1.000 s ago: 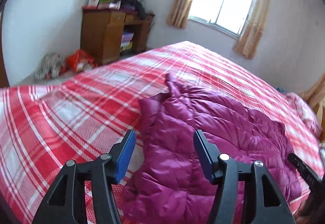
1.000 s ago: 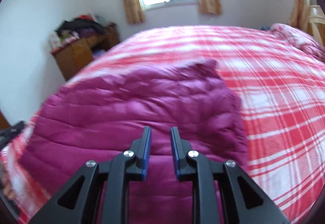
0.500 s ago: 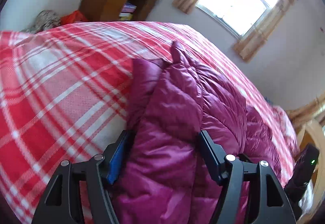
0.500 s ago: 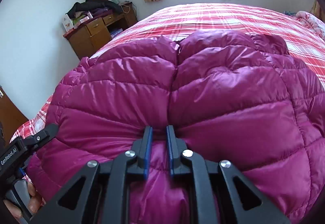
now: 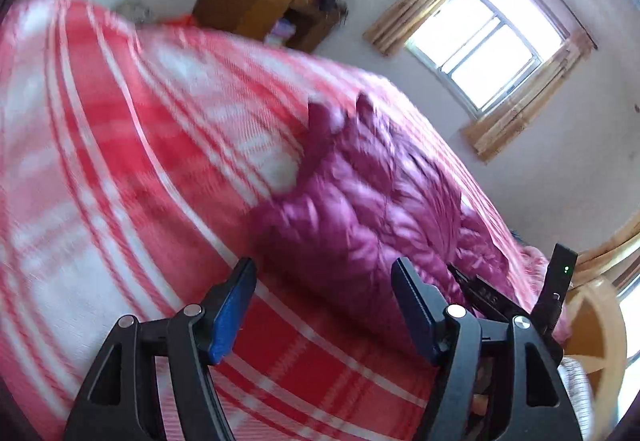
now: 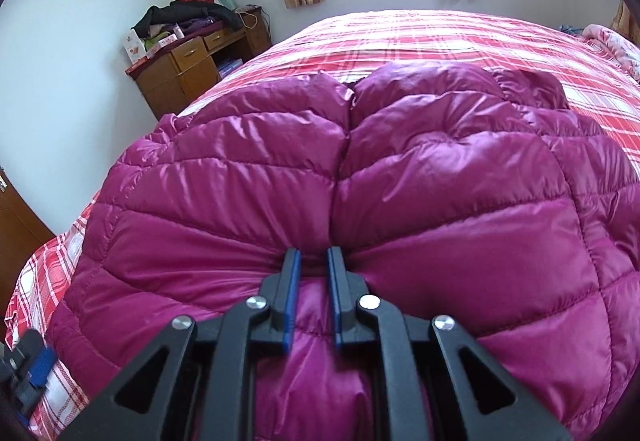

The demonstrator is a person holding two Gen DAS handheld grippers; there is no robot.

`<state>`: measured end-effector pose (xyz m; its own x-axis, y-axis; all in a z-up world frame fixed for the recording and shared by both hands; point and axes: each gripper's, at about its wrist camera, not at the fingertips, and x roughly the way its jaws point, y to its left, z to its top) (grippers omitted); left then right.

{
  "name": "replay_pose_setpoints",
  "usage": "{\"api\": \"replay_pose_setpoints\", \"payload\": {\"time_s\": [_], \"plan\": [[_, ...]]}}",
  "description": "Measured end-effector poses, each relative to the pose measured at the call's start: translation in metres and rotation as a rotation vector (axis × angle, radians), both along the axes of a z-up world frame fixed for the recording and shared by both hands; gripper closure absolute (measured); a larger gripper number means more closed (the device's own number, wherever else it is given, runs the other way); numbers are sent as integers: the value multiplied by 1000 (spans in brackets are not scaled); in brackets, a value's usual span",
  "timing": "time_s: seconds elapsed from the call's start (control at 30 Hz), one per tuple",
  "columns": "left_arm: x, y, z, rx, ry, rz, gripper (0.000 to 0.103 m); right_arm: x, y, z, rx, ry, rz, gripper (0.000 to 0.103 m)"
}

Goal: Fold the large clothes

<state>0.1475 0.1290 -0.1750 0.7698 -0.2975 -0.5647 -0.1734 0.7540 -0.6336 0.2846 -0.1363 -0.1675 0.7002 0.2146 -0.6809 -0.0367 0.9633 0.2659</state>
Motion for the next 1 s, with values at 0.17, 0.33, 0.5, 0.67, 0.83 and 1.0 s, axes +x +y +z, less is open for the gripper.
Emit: {"api": "replay_pose_setpoints", "payload": {"time_s": [0.17,0.33,0.5,0.67,0.83,1.0], "plan": [[57,-11,11,7,-44,5,30,0,-3,-1,-2,3,6,89],[90,-14,7,-92,-37,35,26,0,4,1,-33,4,8,89],[85,-38,24,30,-106,-30,70,4,5,0,-18,17,10,89],[78,-79,77,210,-239,-155,76,7,-9,-4,116,47,32,89],[71,-160,122,477,-376,-338,77,20,-39,-10,361,163,87,90],[66,-217,136,638,-448,-452,77,5,-79,7,452,159,92,90]]}}
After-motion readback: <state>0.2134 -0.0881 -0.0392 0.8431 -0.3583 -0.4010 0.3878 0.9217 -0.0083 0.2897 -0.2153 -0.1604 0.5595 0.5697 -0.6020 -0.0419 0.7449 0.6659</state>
